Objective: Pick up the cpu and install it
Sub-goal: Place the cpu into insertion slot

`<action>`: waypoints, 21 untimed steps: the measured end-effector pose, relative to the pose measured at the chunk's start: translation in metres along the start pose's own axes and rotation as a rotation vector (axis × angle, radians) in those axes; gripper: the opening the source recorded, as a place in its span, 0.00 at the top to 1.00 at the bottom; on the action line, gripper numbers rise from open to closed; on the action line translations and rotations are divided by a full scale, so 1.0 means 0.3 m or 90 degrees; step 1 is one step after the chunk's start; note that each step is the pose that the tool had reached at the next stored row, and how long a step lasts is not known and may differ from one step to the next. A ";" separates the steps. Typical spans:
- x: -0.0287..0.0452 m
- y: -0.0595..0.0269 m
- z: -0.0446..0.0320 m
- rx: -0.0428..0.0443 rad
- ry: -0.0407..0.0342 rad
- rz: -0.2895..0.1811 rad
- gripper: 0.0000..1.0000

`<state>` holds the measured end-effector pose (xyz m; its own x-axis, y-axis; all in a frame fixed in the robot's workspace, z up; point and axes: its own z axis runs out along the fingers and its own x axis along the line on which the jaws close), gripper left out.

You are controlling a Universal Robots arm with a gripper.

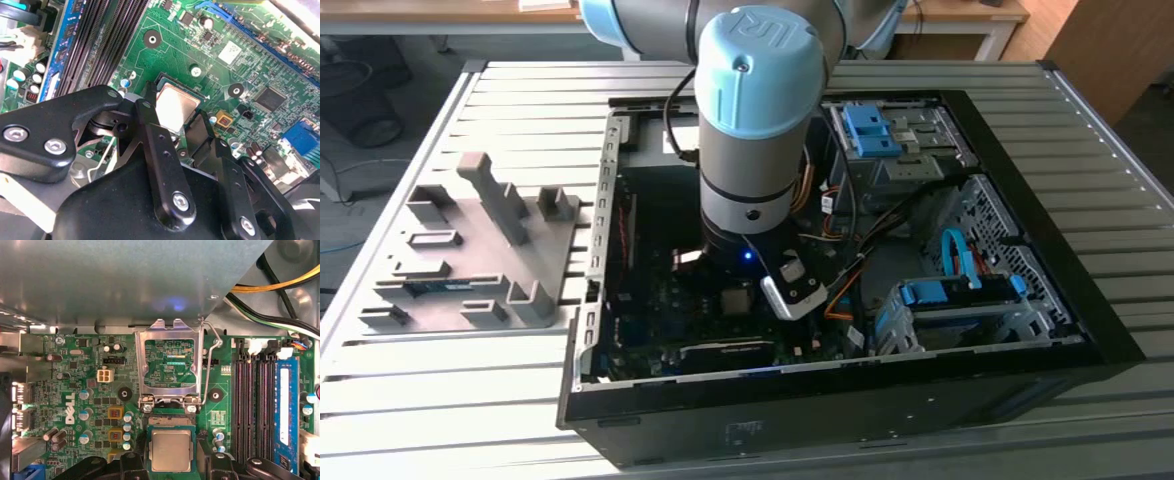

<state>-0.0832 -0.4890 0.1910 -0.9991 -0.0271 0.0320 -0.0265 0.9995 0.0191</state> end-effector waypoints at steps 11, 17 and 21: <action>0.006 0.012 0.009 0.0004 0.0001 0.002 0.53; 0.006 0.013 0.011 0.0000 0.0000 0.002 0.53; 0.006 0.013 0.011 -0.0002 0.0000 0.003 0.52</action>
<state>-0.0851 -0.4851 0.1878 -0.9992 -0.0231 0.0321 -0.0225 0.9996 0.0193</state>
